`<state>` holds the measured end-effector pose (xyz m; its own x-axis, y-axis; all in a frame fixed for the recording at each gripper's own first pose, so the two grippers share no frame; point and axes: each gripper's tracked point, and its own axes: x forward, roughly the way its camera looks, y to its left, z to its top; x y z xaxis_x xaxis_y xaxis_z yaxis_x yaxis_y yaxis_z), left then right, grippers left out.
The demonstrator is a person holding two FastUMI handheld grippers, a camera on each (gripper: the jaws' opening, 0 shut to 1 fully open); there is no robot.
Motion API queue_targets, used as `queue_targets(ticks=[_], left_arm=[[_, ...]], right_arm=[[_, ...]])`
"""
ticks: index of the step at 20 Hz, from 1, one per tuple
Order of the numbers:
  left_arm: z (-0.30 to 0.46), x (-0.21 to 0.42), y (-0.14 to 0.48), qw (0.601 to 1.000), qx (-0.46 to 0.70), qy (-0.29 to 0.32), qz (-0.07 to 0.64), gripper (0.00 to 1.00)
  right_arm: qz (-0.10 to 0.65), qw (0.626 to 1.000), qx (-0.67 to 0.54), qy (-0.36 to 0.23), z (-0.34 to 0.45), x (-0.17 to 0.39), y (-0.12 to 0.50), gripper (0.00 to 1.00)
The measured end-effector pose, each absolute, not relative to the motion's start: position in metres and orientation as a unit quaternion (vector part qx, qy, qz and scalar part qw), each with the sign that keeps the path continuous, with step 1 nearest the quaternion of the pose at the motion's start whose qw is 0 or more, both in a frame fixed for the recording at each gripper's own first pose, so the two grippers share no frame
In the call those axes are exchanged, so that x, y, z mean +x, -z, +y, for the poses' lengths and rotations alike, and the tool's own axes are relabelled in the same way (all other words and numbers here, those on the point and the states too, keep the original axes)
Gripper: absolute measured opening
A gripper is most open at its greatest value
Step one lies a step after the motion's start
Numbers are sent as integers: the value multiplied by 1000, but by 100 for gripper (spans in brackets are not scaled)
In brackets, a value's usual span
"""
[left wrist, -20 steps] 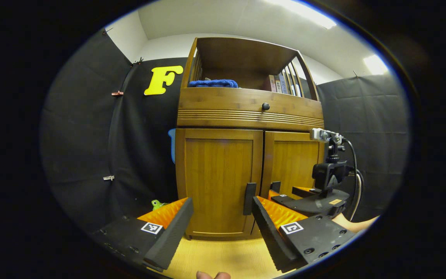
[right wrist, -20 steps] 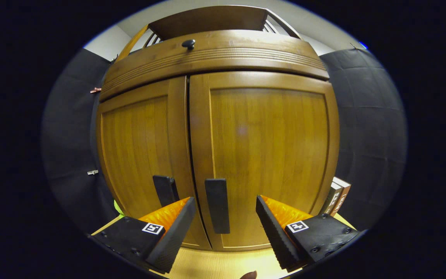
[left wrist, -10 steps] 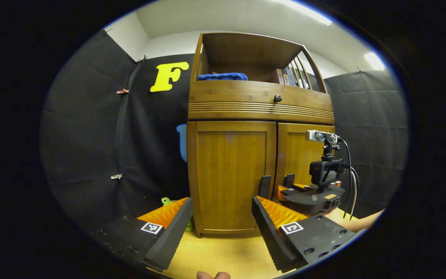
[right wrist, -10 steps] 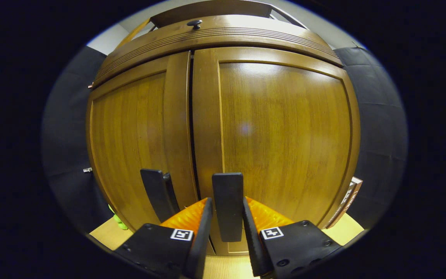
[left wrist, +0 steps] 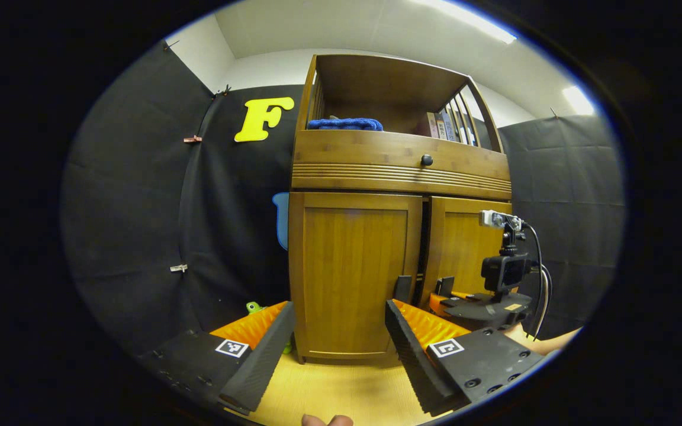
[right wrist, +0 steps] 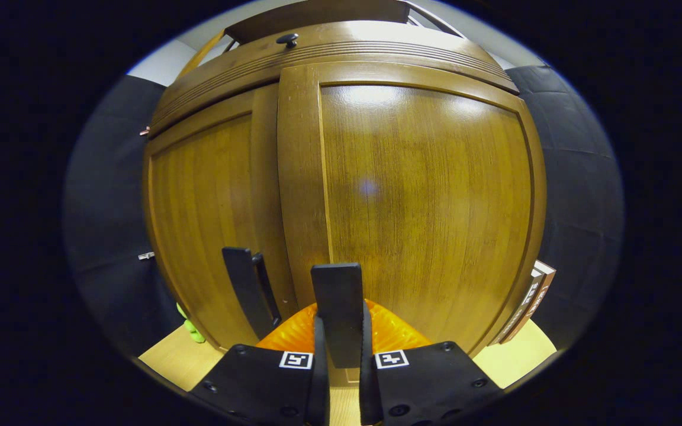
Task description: Open the right door of the double-door shoe cabinet with the right hand, and open the left door with the left hand.
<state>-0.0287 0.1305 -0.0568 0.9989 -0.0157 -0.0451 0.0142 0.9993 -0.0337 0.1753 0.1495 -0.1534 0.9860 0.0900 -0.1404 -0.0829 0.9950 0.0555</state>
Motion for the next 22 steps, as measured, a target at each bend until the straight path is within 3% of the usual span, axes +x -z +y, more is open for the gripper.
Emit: queue_targets(ticks=[6,7,14,18,22], left_arm=[[106,-41,48,999,-31,22,14,92],[100,-43,44,999,-37,25,10,98],[66,-52,36,998,-50,35,-1,92],[39,-52,36,998,-51,44,0,98],[13,-47,39,998,-44,44,3,92]], right_arm=[[71,995,29,-61,125,117,149,23],[73,995,35,-63,120,107,148,23],[87,993,52,-65,81,55,141,23],[93,992,59,-55,46,29,140,23],[96,993,51,-36,5,8,137,22]])
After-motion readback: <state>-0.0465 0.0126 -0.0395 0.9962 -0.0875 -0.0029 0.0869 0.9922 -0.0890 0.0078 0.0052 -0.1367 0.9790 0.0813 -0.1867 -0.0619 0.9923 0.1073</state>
